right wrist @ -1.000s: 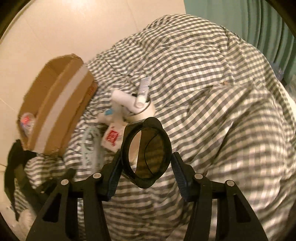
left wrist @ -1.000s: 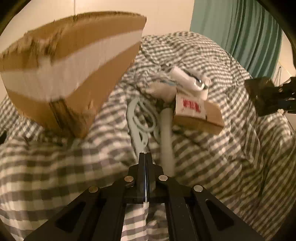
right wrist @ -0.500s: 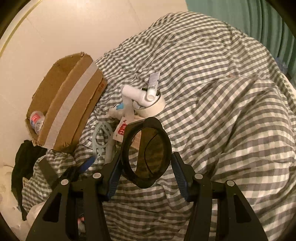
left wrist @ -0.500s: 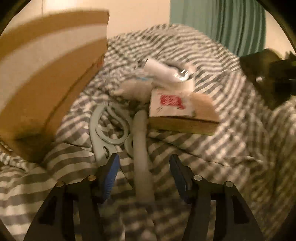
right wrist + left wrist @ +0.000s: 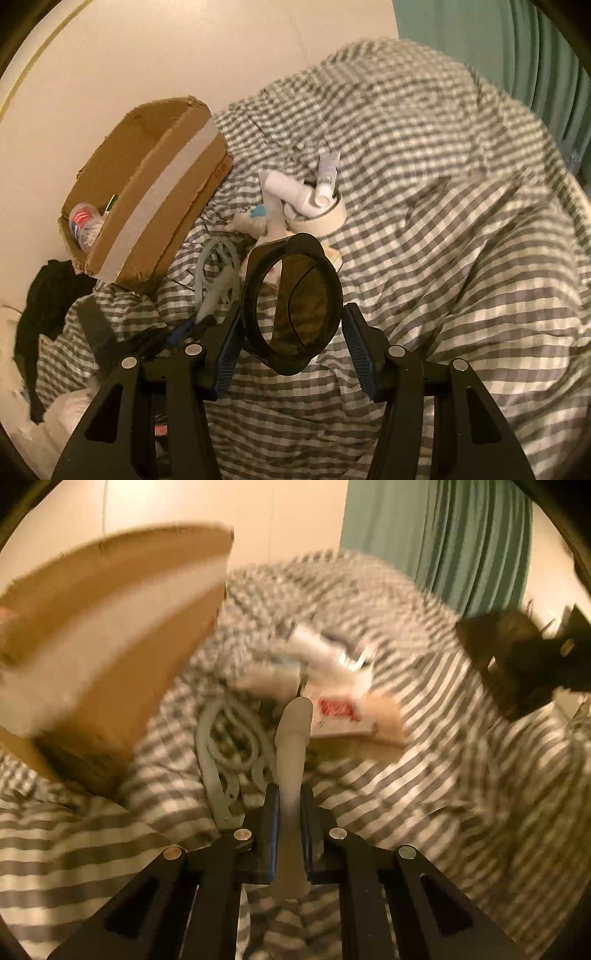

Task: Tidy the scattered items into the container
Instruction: 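Carry both items into the cardboard box and open both tools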

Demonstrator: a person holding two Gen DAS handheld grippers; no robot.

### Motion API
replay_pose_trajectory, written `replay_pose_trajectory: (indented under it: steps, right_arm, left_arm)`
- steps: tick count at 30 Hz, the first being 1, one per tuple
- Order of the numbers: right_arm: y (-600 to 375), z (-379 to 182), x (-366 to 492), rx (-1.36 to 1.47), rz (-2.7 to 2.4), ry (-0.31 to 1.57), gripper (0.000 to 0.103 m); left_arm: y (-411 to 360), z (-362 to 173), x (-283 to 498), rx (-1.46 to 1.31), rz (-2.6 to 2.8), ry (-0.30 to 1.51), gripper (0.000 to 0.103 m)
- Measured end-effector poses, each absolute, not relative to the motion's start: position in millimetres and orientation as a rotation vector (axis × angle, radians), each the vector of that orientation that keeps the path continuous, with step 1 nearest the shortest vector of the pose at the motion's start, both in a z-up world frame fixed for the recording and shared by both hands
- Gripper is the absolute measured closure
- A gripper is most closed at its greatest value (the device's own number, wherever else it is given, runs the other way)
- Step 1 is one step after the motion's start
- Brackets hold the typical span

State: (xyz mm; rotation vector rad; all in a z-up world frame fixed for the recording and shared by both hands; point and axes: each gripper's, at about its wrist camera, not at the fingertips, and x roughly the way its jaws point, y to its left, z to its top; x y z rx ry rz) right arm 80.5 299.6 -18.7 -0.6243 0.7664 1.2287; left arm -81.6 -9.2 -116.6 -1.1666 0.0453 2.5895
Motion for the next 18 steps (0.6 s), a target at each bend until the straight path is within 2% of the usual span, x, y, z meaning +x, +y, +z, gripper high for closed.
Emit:
replay_pose_trajectory:
  steps: [9,14,18]
  right_arm:
    - [278,14,28,-0.606,1.32,0.634,0.051]
    - [307,51,-17,-0.612,1.426,0.531,0.051]
    - [350,71,-55,-0.635,1.528,0.451,0.051]
  left_arm:
    - [-47,-7,-66,-0.907,2.713,-0.05,0.093]
    - [-84,52,-97,-0.804,2.809,-0.07,0.093]
    - [-117,72,-129,-0.743,2.896,-0.082,0.093]
